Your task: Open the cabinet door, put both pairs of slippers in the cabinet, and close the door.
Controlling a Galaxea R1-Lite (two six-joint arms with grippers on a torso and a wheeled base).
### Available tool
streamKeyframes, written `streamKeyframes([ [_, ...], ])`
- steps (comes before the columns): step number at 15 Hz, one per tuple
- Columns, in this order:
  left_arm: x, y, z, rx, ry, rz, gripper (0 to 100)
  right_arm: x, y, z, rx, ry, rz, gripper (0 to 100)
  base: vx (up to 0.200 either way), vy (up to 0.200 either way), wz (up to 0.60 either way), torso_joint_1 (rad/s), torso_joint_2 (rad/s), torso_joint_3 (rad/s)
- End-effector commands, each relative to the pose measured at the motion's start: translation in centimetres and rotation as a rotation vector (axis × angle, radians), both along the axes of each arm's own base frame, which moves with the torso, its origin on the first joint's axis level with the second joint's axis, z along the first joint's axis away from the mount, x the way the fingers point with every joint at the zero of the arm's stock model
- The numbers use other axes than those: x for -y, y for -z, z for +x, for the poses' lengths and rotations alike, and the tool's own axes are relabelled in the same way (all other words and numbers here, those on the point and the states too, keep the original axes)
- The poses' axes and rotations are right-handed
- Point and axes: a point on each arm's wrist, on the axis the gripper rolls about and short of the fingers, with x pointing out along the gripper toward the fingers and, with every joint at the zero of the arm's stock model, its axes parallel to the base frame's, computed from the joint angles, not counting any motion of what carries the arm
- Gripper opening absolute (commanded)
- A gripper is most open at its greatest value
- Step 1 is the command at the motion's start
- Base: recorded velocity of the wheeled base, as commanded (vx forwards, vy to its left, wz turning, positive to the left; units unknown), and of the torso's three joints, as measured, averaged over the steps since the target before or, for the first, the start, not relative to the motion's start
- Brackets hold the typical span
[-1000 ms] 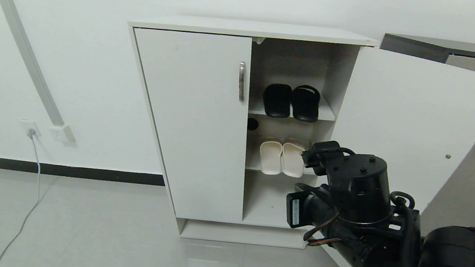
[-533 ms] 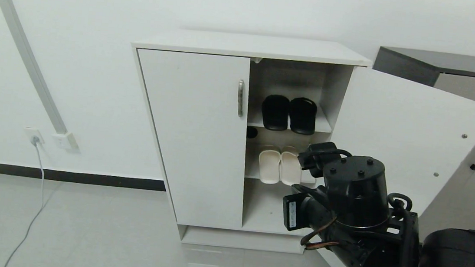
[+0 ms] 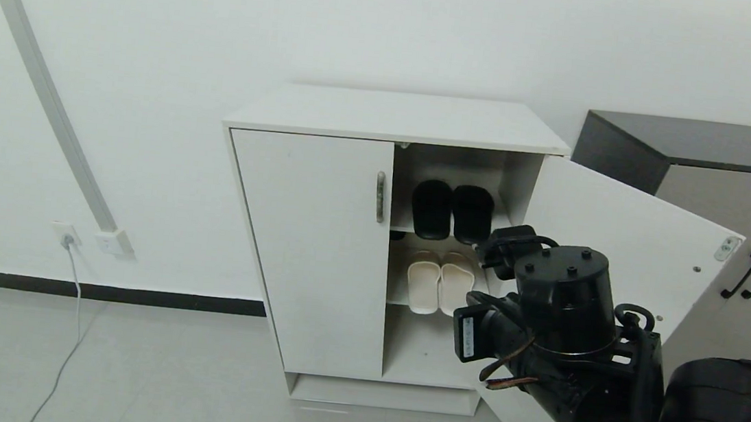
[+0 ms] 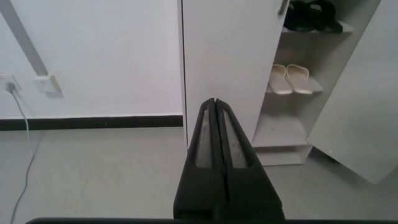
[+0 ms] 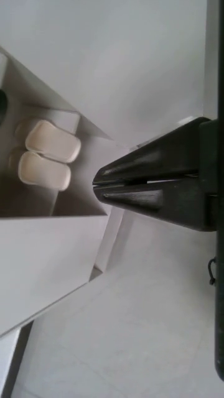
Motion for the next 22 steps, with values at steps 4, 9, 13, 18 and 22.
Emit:
streamKeyframes([
  [4, 0.00, 0.01, 0.01, -0.001, 0.000, 0.001, 0, 0.02, -0.06, -0.03, 0.002, 0.001, 0.001, 0, 0.000, 0.000, 0.00, 0.162, -0.48, -0.327],
  [9, 0.00, -0.03, 0.00, 0.001, 0.002, 0.001, 0, 0.04, -0.11, -0.04, 0.003, 0.002, 0.002, 0, 0.000, 0.000, 0.00, 0.192, -0.51, -0.316],
  [13, 0.00, -0.03, 0.00, 0.001, 0.002, 0.001, 0, 0.08, -0.12, -0.07, 0.003, 0.002, 0.002, 0, 0.000, 0.000, 0.00, 0.215, -0.53, -0.317],
  [18, 0.01, -0.03, 0.00, 0.001, 0.004, 0.002, 0, 0.34, -0.11, 0.29, 0.005, 0.018, 0.005, 0, 0.000, 0.000, 0.00, 0.253, -0.58, -0.332],
  [22, 0.01, -0.03, 0.00, 0.001, 0.004, 0.002, 0, 0.61, 0.10, 0.26, 0.011, 0.021, 0.011, 0, 0.000, 0.000, 0.00, 0.115, -0.28, -0.151],
])
